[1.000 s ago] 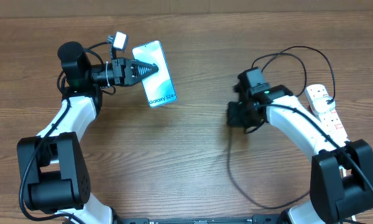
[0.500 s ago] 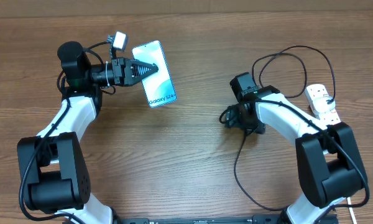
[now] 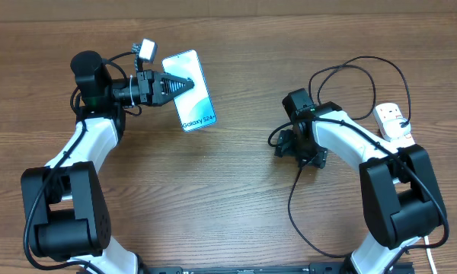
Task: Plug charger to phone and switch on socket
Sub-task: 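Close the right gripper on the USB-C tip, then lift the cable tip and carry it toward the phone's bottom edge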
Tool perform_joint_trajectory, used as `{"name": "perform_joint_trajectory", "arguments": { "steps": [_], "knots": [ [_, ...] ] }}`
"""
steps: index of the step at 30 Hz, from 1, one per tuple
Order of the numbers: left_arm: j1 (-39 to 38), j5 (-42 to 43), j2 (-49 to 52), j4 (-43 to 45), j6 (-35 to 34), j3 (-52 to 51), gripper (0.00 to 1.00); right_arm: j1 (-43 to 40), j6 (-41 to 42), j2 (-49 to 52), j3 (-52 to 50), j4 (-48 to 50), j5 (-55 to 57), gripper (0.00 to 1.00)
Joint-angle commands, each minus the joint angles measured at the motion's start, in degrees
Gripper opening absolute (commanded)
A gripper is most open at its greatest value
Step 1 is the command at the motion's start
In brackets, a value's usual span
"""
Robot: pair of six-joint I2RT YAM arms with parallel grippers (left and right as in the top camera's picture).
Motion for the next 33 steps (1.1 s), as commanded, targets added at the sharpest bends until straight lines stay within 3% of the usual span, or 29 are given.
{"name": "perform_joint_trajectory", "arguments": {
  "steps": [1,8,11,14,17,18,19,23,33],
  "knots": [
    [-0.4,1.1,-0.1,0.4,-0.9,0.8,0.04,-0.4,1.6,3.3,-2.3,2.8,-4.0,0.57],
    [-0.4,1.1,-0.1,0.4,-1.2,0.8,0.04,-2.6,-0.7,3.3,-6.1,7.3,-6.7,0.08],
    [-0.4,1.1,-0.1,0.4,-1.2,0.8,0.04,-3.5,-5.5,3.3,-6.1,9.6,-10.6,0.04],
    [-0.4,1.1,-0.1,0.4,-1.2,0.8,0.04,-4.2,-12.0,3.3,-5.5,11.4,-21.3,0.04],
    [-0.4,1.1,-0.1,0.4,-1.2,0.8,0.04,-4.2,-12.5,3.3,-5.5,11.0,-19.6,0.04],
    [-0.4,1.1,-0.1,0.4,-1.2,0.8,0.04,-4.2,-12.5,3.3,-5.5,10.6,-17.2,0.3],
    [-0.4,1.0,-0.1,0.4,-1.2,0.8,0.04,-4.2,-12.4,3.3,-5.5,10.2,-15.3,0.43],
    [-0.4,1.0,-0.1,0.4,-1.2,0.8,0.04,-4.2,-11.8,3.3,-5.5,8.3,-11.0,0.53],
    [-0.4,0.4,-0.1,0.4,-1.2,0.8,0.04,-4.2,-4.2,3.3,-5.5,0.7,7.1,0.63]
  ]
}}
